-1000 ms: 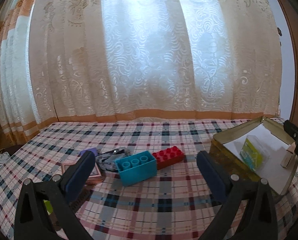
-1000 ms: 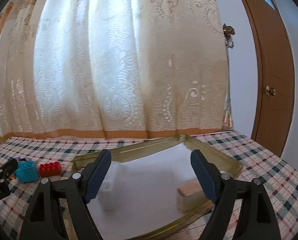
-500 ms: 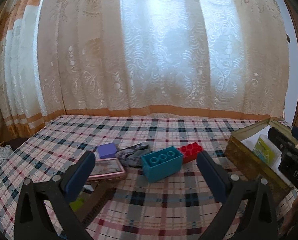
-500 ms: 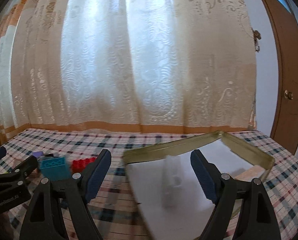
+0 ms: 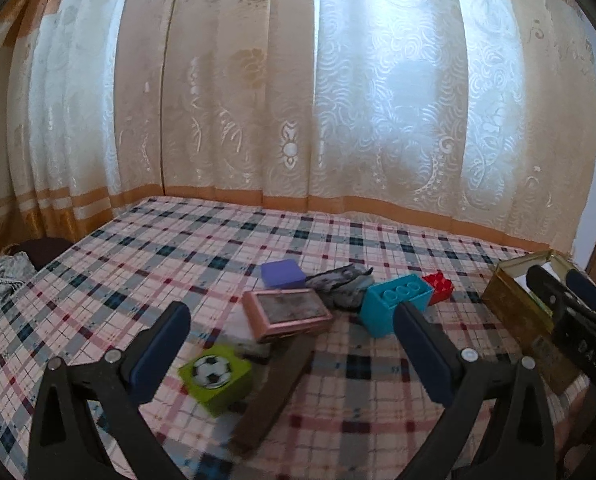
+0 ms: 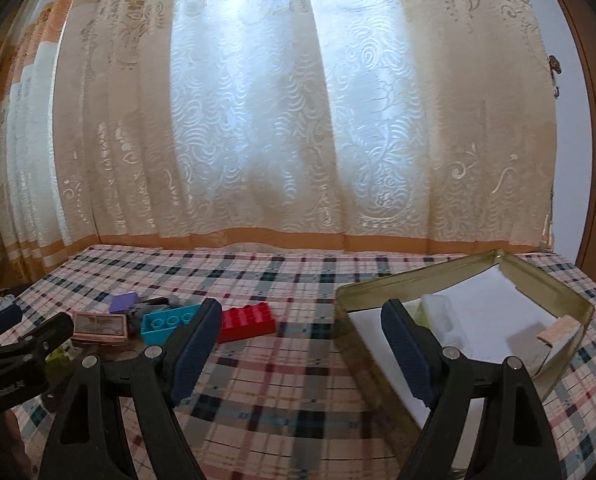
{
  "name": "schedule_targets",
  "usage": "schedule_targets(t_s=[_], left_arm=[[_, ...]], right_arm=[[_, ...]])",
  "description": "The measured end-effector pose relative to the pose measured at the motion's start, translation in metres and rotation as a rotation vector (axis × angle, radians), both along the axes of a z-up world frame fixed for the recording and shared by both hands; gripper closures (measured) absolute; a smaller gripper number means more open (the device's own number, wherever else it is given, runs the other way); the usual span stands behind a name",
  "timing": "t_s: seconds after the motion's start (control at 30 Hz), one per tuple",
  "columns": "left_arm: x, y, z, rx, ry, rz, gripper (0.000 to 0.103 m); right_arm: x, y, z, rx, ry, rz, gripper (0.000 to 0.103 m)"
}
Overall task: Organize rigid objects
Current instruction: 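Grasp the brown comb with the left gripper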
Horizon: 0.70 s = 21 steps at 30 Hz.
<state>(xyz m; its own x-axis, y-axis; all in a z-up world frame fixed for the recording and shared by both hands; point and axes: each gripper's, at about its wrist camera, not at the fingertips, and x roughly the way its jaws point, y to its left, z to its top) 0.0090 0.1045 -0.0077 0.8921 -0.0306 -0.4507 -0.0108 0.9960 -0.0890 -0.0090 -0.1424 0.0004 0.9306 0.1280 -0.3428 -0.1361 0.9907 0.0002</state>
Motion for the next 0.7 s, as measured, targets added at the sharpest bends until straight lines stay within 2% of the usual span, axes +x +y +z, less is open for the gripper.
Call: schedule_targets(t_s=[0.13, 0.23, 0.3, 0.43, 0.47, 0.5, 0.63, 0.7], left_arm=[[-0.013, 0.013, -0.002, 0.032, 0.022, -0.053, 0.0], [-0.019, 0.02, -0.007, 0.043, 0.079, -0.105, 0.002], [-0.018, 0.022, -0.013, 0.039, 0.139, -0.129, 0.017], [-0.011, 0.012, -0.023, 0.065, 0.22, -0.156, 0.025], [-0.01, 0.008, -0.024, 0.07, 0.232, -0.162, 0.032], [-0.007, 0.005, -0.026, 0.065, 0.246, -0.177, 0.038], [0.006, -0.004, -0.035, 0.033, 0.317, -0.216, 0.047], [0.016, -0.005, -0.041, -0.003, 0.362, -0.229, 0.057]], right_arm=[[-0.006, 0.006, 0.0, -0.004, -0.01, 0.037, 0.019], [-0.007, 0.01, 0.0, -0.008, -0.012, 0.064, 0.019], [-0.007, 0.012, 0.0, -0.009, -0.003, 0.079, 0.019], [-0.008, 0.013, -0.001, 0.001, 0.014, 0.105, 0.019], [-0.008, 0.013, -0.002, 0.005, 0.017, 0.11, 0.019], [-0.009, 0.012, -0.002, 0.01, 0.02, 0.114, 0.019], [-0.007, 0.01, -0.003, 0.024, 0.043, 0.12, 0.019], [-0.006, 0.008, -0.004, 0.033, 0.05, 0.121, 0.019]])
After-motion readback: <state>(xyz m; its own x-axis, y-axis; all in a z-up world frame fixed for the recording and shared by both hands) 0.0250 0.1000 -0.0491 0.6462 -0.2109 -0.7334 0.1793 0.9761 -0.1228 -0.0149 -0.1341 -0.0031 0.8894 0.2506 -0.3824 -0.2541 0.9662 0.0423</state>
